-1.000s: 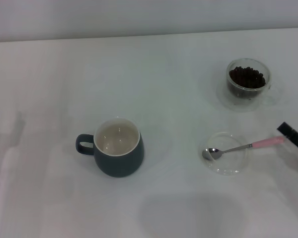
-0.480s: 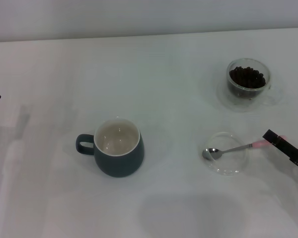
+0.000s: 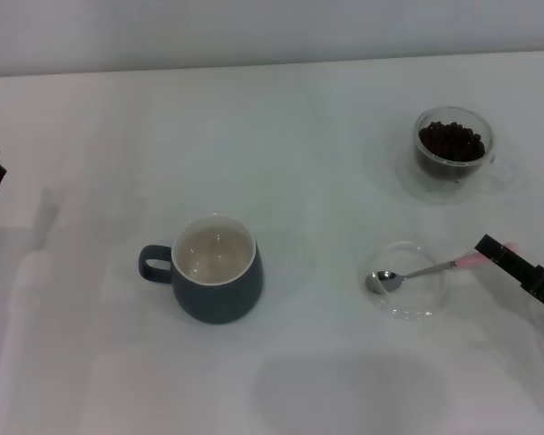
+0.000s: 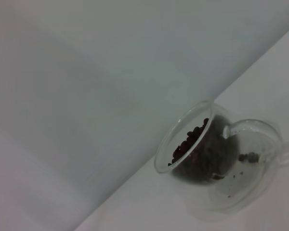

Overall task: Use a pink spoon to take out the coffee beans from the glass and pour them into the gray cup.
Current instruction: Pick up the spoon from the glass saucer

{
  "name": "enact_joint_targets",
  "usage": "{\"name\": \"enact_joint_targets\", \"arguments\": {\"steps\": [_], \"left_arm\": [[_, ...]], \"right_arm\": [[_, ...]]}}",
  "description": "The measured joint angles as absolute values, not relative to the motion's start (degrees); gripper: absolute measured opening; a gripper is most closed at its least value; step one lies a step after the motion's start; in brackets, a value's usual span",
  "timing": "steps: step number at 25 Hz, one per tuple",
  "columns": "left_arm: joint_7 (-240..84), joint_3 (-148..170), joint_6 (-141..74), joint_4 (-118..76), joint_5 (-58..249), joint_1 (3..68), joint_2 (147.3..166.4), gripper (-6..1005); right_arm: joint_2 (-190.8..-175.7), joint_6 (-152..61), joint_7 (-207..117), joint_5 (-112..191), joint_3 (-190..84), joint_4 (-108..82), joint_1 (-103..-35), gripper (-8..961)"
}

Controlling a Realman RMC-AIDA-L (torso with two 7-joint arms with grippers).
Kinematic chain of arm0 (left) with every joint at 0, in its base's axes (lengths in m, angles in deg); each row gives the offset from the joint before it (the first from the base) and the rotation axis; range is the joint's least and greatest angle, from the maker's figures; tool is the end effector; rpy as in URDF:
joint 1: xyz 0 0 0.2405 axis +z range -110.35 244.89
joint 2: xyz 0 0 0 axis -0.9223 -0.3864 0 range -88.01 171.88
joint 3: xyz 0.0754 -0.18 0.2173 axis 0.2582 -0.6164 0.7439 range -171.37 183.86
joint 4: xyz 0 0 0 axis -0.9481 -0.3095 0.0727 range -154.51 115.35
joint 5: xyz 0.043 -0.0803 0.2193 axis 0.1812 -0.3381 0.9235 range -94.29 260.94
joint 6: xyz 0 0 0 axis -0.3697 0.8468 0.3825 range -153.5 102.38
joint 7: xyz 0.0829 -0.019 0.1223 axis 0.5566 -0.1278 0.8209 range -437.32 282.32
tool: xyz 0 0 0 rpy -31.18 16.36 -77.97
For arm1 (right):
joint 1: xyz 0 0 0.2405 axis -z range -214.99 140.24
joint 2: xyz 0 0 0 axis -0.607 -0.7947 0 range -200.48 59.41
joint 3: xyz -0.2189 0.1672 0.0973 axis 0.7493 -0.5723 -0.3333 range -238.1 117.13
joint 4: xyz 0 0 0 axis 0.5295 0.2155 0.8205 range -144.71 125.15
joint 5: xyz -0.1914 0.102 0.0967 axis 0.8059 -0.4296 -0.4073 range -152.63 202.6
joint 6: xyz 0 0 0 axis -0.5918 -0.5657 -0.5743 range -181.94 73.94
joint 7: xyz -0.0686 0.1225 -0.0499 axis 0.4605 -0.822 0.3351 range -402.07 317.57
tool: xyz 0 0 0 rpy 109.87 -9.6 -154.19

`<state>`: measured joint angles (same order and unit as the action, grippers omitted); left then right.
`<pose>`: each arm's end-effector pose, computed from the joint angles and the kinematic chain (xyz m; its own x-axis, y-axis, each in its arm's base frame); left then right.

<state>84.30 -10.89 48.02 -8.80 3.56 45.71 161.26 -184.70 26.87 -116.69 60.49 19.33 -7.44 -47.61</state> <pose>-0.3832 0.3203 -0.0630 0.5246 -0.0134 0.8512 0.8421 -0.1388 -0.5212 0.4531 0.2062 -0.0470 -0.0465 -0.4765 -0.8779 -0.9866 -0.1155 0.1150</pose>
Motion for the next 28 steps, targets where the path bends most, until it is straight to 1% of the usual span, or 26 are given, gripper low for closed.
{"name": "enact_joint_targets", "arguments": {"steps": [14,19,24,28], "left_arm": [[84.31,-10.51,47.21,-8.76,3.88,45.11,161.29,887],[84.31,-10.46,47.21,-8.77,3.88,44.94,161.29,887],[84.3,-10.61,47.21,-8.84,3.88,44.97,161.29,887],[84.31,-10.76,47.21,-9.1,3.69,45.11,161.23,887]], "right_arm": [[-184.64,26.03,-117.3,60.49,19.99,-7.39,-47.56,432],[-184.32,27.36,-118.11,60.49,21.05,-7.46,-47.52,247],[-184.21,27.81,-118.36,60.49,21.2,-7.55,-47.58,29],[-184.21,27.79,-118.32,60.49,21.21,-7.55,-47.73,18]]}}
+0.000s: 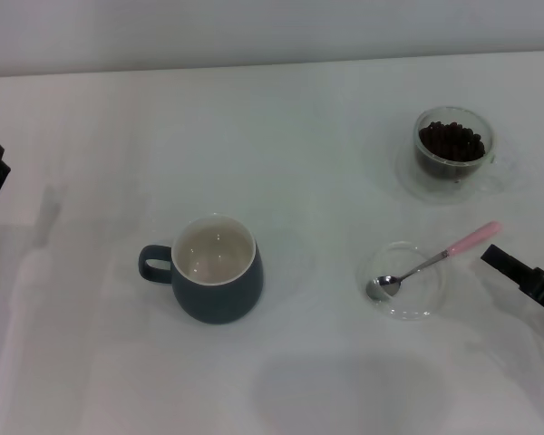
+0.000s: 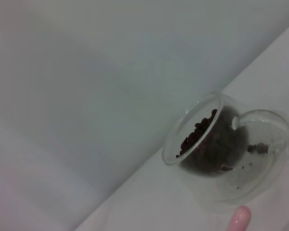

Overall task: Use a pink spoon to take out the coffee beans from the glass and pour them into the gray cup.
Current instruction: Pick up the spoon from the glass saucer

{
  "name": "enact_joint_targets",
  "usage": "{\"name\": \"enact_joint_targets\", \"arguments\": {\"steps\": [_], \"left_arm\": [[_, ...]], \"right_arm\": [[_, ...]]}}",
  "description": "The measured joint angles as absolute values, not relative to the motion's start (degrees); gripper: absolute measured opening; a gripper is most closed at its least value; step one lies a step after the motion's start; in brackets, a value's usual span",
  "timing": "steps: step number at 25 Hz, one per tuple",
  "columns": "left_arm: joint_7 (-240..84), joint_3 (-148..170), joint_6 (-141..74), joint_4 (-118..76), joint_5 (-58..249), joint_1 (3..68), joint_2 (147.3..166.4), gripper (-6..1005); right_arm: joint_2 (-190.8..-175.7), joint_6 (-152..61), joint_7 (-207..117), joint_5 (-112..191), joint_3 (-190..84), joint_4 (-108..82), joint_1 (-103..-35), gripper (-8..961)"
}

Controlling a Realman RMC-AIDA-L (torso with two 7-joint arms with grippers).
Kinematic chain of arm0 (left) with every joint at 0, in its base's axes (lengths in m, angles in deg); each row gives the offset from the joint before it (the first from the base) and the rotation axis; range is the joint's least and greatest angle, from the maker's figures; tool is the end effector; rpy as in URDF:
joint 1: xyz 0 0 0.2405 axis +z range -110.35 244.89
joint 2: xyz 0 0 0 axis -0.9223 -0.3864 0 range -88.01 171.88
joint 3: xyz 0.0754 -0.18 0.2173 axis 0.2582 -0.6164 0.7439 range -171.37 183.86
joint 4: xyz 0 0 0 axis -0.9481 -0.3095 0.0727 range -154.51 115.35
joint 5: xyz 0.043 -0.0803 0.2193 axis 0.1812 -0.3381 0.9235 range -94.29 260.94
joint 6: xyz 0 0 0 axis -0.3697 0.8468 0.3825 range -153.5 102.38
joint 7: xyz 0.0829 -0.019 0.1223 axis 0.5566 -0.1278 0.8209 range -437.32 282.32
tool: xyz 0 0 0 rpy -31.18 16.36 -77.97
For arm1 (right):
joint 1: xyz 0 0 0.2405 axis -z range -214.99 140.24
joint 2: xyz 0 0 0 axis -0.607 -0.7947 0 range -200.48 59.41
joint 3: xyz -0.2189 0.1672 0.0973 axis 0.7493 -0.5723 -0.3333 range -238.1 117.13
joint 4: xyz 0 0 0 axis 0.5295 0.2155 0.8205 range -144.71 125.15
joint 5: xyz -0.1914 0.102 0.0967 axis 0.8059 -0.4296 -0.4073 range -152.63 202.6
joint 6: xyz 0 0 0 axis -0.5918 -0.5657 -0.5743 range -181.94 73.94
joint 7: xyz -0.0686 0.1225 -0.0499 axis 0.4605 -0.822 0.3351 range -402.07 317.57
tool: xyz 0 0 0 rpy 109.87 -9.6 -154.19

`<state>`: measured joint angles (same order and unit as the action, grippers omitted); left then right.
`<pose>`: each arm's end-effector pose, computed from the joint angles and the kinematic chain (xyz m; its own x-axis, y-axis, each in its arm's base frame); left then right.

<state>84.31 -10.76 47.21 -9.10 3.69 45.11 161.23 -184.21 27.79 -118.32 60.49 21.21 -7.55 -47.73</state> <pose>-0.3823 0.3243 -0.0637 0.5322 -0.0046 0.8466 0.8372 -0.1453 -0.5272 0.4514 0.2056 -0.0456 -0.0547 -0.5010 -0.8637 -0.9822 -0.1285 0.1368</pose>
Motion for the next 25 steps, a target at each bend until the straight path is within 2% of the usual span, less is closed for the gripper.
{"name": "enact_joint_targets", "arguments": {"steps": [5,10,15,25], "left_arm": [[84.3,-10.79,47.21,-9.42,3.56,45.12,161.27,887],[84.3,-10.81,47.22,-9.48,3.52,45.12,161.27,887],[84.3,-10.81,47.22,-9.57,3.52,44.97,161.22,887],[84.31,-10.81,47.21,-9.65,3.2,44.97,161.12,887]], "right_arm": [[-184.3,27.62,-118.26,60.48,21.26,-7.62,-47.92,5],[-184.22,25.31,-120.76,60.47,22.02,-7.65,-49.06,46],[-184.78,24.72,-121.04,60.47,22.21,-7.72,-49.88,287],[-185.19,22.19,-121.14,60.07,21.84,-9.9,-50.91,709]]}}
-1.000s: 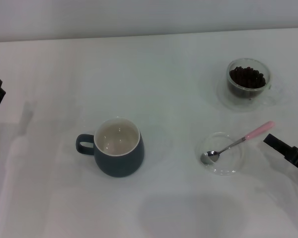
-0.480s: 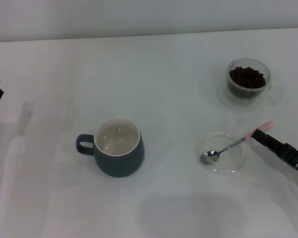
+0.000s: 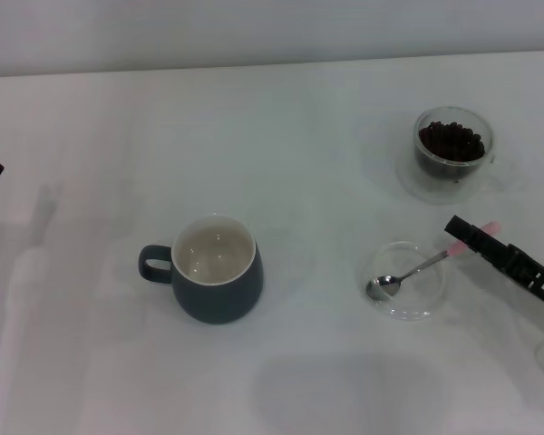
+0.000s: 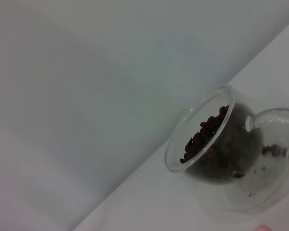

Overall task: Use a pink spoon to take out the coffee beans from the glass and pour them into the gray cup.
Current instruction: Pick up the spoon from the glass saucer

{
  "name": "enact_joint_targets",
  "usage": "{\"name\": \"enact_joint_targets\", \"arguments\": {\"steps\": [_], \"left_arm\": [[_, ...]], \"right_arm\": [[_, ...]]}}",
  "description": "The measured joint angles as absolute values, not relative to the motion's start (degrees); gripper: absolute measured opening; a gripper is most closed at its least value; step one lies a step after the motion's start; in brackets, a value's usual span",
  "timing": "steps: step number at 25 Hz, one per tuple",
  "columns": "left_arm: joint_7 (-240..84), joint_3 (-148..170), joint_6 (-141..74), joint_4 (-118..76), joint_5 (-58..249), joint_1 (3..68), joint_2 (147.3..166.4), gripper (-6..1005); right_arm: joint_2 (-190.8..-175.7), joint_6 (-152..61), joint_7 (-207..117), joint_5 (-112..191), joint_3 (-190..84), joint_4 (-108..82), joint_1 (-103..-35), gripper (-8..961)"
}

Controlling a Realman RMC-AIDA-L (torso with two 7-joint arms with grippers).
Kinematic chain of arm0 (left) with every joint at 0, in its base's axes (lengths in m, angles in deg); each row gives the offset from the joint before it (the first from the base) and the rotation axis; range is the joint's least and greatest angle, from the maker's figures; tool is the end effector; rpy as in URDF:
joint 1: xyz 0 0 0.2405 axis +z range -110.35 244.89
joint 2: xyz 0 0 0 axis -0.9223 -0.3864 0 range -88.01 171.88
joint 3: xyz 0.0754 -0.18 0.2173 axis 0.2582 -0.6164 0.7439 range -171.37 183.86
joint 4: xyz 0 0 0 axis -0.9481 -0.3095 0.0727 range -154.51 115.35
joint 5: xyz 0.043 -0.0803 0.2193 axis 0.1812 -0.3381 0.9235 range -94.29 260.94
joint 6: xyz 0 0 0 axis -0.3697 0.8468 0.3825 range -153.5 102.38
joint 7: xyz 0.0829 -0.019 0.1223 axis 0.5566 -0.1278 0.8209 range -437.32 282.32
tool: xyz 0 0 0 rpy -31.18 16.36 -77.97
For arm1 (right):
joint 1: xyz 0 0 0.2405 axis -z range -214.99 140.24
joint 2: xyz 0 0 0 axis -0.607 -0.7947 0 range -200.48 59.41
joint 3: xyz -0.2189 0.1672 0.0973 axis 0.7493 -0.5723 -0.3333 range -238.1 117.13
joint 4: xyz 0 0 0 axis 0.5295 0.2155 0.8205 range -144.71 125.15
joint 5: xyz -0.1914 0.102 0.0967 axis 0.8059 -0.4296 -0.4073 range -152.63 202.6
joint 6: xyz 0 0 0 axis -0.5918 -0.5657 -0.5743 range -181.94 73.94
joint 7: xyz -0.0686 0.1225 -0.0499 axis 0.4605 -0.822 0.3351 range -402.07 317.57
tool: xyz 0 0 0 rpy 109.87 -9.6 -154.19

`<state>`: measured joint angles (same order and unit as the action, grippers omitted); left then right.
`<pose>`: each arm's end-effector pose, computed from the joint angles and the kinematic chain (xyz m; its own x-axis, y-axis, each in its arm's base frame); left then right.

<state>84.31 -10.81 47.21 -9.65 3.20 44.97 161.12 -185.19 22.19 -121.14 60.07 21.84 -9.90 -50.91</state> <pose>-0.3849 0.3256 -0.0599 0.5387 -0.0096 0.8425 0.8340 -0.1354 -0.5348 0.4420 0.2391 -0.0556 -0.0630 -0.5215 -0.8509 -0.9828 -0.1161 0.1439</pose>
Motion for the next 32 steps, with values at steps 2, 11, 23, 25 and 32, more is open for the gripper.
{"name": "enact_joint_targets", "arguments": {"steps": [2,11,23,25,32], "left_arm": [[84.3,-10.81,47.22,-9.65,2.83,45.11,161.15,887],[84.3,-10.81,47.21,-9.93,2.55,45.38,161.21,888],[84.3,-10.9,47.4,-10.39,1.85,45.39,161.22,888],[84.3,-10.9,47.35,-10.67,1.85,45.39,161.21,888],[84.3,-10.9,47.57,-11.04,1.85,45.47,161.21,888]], "right_arm": [[-185.31,21.44,-121.16,60.07,21.77,-10.42,-51.02,752],[-185.34,21.5,-121.18,59.69,20.83,-10.72,-50.71,695],[-185.3,25.2,-121.38,59.68,20.81,-10.75,-50.55,228],[-185.15,26.28,-121.75,59.36,20.81,-10.75,-50.58,157],[-183.29,30.9,-122.56,57.41,18.04,-12.57,-50.83,155]]}}
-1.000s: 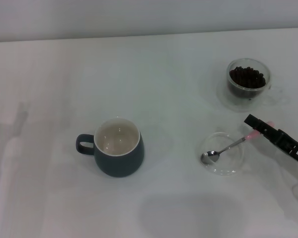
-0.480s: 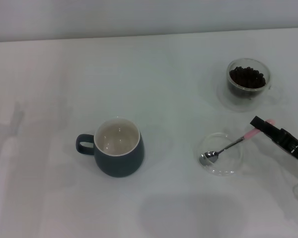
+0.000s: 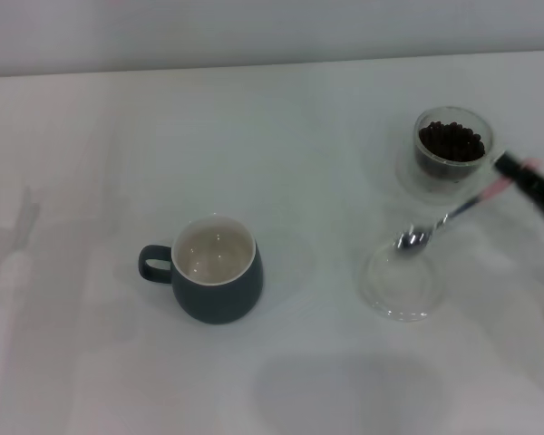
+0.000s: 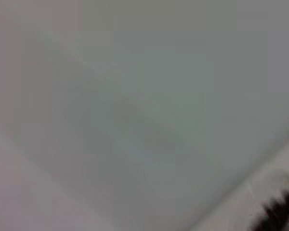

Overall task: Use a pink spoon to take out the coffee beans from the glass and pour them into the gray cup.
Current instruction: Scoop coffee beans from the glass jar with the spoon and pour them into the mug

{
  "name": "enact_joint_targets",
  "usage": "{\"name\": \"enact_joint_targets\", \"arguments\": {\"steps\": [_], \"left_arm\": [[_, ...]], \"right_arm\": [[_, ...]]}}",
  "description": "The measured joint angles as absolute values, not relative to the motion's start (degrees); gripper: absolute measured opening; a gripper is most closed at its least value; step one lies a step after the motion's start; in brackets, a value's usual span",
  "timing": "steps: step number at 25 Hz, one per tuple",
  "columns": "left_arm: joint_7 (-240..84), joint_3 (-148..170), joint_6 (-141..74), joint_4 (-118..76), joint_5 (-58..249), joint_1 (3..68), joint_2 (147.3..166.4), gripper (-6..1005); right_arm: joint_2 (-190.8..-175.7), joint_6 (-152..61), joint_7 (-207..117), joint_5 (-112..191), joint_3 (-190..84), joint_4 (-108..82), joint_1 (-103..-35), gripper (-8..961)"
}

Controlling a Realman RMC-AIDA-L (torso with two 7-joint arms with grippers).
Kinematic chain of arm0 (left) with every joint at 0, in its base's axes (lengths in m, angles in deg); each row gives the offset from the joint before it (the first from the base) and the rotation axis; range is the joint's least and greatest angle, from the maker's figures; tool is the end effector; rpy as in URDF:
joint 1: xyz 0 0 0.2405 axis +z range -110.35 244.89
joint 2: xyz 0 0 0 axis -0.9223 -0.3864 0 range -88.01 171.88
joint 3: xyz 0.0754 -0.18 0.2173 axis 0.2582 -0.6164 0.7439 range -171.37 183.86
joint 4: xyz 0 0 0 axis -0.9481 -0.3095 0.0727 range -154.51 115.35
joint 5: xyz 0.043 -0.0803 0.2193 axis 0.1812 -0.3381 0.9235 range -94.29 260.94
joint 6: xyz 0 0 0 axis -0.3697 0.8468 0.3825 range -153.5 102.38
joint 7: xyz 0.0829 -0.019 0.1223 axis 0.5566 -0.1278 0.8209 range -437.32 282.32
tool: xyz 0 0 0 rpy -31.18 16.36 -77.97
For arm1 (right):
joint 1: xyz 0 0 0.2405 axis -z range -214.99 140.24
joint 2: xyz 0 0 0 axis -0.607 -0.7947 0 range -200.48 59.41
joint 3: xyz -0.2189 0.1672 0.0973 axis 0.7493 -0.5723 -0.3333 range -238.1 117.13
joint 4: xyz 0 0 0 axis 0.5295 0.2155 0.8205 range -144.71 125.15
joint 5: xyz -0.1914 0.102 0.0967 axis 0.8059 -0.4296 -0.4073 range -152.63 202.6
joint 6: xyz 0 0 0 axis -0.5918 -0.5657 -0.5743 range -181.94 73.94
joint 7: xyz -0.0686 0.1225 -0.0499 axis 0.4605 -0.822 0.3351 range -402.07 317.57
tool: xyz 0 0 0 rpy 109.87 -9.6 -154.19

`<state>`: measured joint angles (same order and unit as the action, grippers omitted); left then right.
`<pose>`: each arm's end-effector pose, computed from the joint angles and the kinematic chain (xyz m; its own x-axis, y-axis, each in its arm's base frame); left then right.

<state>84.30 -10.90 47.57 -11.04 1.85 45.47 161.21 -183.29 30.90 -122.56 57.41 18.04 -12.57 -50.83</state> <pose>-0.3936 0.3224 -0.0525 0.5491 -0.0183 0.8356 0.8305 -0.0998 -0.5480 0.4271 0.2568 -0.0137 -0.0866 -0.3887 -0.9173 -0.9474 -0.2526 0.1964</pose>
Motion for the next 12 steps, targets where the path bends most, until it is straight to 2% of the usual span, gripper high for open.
{"name": "enact_joint_targets", "arguments": {"steps": [7,12], "left_arm": [[84.3,-10.89,47.71,-11.06,1.85,45.48,161.17,888],[84.3,-10.89,47.74,-11.31,1.85,45.48,161.19,888]], "right_arm": [[-182.07,33.83,-120.2,57.56,10.12,-21.11,-51.03,152],[-180.19,32.2,-113.13,57.84,8.71,-28.17,-53.33,153]]}}
